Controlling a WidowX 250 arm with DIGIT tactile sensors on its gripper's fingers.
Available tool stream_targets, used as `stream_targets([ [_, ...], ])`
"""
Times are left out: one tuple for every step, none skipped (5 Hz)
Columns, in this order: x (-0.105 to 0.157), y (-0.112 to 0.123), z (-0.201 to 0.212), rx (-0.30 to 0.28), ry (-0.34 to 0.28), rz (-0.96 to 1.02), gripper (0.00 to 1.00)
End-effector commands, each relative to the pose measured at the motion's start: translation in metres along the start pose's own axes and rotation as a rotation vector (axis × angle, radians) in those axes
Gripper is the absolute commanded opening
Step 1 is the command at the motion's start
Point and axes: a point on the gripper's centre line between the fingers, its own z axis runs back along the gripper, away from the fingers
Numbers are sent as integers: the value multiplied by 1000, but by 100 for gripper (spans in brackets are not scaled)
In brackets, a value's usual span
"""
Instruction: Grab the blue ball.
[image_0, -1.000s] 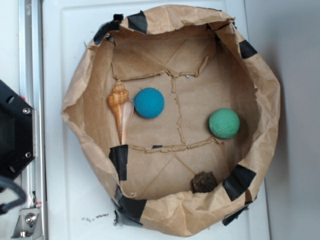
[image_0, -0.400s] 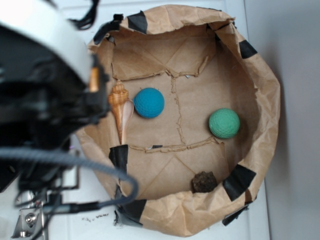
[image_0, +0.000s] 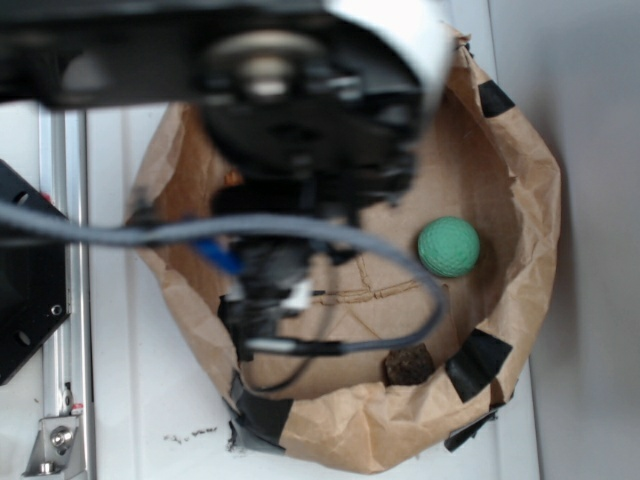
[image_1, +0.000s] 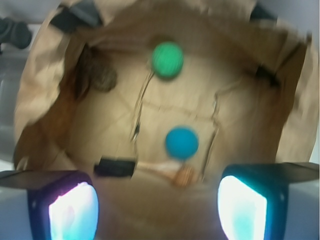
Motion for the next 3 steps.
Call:
stream_targets([
  [24, 18, -25, 68, -98, -57, 100],
  [19, 18, -51, 89, -94, -62, 100],
  [13, 16, -67, 100, -63, -83, 100],
])
